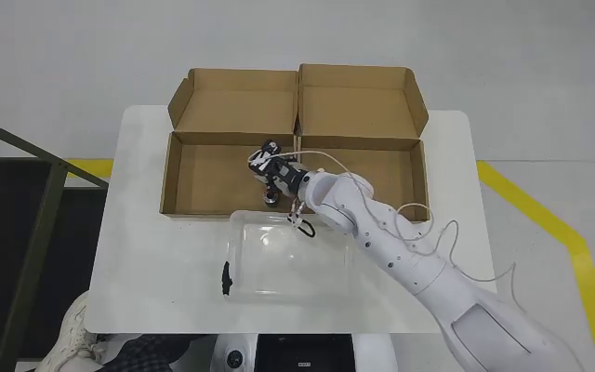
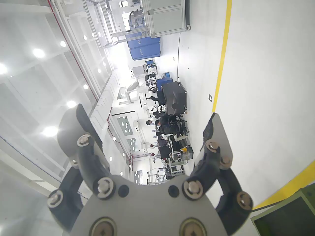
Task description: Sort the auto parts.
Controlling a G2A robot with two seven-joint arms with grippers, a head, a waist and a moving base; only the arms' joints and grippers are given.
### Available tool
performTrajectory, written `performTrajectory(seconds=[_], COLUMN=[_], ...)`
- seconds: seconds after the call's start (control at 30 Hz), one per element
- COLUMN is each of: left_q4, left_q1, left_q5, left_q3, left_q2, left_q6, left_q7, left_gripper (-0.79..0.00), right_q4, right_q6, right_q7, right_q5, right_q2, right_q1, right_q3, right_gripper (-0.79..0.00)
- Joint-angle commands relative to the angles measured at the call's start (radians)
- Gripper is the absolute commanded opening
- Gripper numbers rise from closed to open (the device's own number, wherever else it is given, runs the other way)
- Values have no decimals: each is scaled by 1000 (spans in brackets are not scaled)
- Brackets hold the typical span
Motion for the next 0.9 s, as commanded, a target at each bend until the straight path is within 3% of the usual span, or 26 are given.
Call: performTrajectory(seconds=[0.0, 0.1, 0.13, 0.33, 0.73, 0.87], left_q4=[0, 0, 0, 0, 0, 0], left_q1=[0, 0, 0, 0, 0, 0], left_q5=[0, 0, 0, 0, 0, 0], left_q3=[0, 0, 0, 0, 0, 0], left_q2=[0, 0, 0, 0, 0, 0], left_q6=[0, 0, 0, 0, 0, 0], left_q7=[0, 0, 0, 0, 0, 0], left_gripper=[0, 0, 0, 0, 0, 0], right_q4=[10, 26, 31, 46, 20, -7], right_q6=[2, 5, 5, 6, -4, -10], right_q7=[3, 10, 12, 32, 62, 71], right_q5=[-1, -6, -6, -17, -48, -63], right_q2=[-5, -14, -17, -31, -43, -41], right_q1=[4, 12, 13, 21, 6, -10], right_q3=[-2, -5, -5, -8, 11, 26], right_gripper=[-785, -785, -705, -539, -394, -200])
